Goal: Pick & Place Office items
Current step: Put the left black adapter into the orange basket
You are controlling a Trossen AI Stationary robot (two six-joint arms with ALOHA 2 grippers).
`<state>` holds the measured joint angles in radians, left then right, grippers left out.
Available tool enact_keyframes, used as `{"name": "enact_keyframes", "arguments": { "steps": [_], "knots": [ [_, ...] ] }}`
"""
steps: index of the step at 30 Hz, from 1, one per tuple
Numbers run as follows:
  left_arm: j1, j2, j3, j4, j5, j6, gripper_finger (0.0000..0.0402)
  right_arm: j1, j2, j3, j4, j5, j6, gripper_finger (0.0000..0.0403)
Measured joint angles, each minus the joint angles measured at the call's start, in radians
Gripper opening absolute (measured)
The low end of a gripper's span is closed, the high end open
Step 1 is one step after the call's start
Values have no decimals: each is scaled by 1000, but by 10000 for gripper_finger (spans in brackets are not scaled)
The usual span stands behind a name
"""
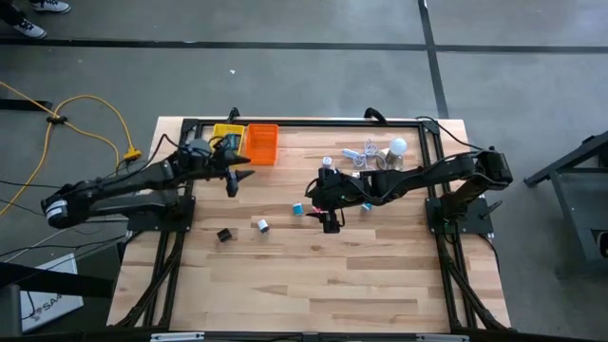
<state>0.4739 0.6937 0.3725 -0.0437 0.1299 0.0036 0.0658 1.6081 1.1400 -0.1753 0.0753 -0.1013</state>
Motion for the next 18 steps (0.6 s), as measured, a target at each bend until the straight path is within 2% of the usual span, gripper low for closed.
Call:
{"name": "enact_keyframes", "arguments": {
  "steps": [7,10,13,18],
  "knots": [
    [-175,0,0,1,-5,-9,191,0,0,0,0,0,0,251],
    [-271,1,0,21,-49,-40,191,0,0,0,0,0,0,251],
    [-384,10,0,62,-142,-62,191,0,0,0,0,0,0,251],
    [-575,41,0,106,-373,-102,191,0,0,0,0,0,0,251]
  ]
}}
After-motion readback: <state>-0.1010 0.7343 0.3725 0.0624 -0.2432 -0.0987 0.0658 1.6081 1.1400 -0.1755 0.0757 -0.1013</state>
